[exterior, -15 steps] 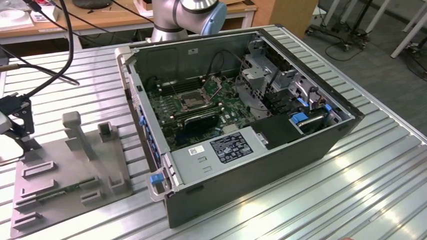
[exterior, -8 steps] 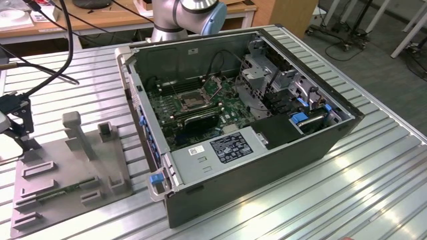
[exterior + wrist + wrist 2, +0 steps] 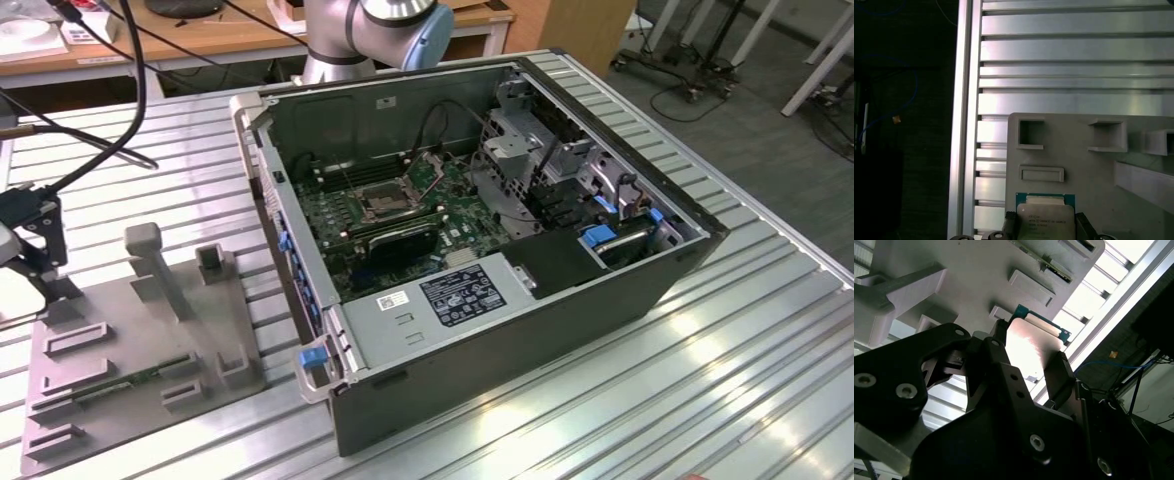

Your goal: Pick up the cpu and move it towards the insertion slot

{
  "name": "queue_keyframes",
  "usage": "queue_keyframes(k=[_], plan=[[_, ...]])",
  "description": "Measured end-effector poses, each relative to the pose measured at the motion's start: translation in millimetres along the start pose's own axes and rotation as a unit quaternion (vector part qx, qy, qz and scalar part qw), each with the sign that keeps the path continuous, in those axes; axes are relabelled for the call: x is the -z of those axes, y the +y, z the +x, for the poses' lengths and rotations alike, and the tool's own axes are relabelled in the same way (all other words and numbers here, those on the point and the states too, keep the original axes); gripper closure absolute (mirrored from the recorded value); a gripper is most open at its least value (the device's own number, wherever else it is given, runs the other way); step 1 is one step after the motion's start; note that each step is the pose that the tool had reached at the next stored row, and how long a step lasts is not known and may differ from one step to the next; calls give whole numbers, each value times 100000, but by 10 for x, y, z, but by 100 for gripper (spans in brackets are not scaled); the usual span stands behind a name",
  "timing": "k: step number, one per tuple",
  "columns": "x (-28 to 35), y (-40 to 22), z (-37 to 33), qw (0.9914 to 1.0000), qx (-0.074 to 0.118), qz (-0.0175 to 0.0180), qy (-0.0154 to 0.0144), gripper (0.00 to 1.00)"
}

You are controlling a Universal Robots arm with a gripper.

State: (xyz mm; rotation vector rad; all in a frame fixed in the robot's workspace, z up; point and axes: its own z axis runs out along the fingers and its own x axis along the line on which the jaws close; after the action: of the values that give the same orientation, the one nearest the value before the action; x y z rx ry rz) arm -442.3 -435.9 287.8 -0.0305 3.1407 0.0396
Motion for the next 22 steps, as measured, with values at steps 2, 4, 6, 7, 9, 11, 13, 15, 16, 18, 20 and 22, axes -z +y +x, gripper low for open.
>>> queue_keyframes(k=[2,4,6,7,9,11,13,15,16,18,20,22], plan=[[12,1,0,100000,2,-12,-20,46],[33,1,0,100000,0,-11,-18,46],[57,2,0,100000,0,-15,-21,46],[71,2,0,100000,1,-14,-20,46],[103,3,0,100000,1,-14,-19,46],[137,4,0,100000,-1,-14,-21,46],[171,5,0,100000,0,-14,-21,46],[207,5,0,100000,-1,-12,-18,46],[224,6,0,100000,-1,-11,-20,46],[264,7,0,100000,0,-15,-21,46],[300,8,-1,100000,0,-13,-22,46],[333,9,0,100000,1,-12,-20,46]])
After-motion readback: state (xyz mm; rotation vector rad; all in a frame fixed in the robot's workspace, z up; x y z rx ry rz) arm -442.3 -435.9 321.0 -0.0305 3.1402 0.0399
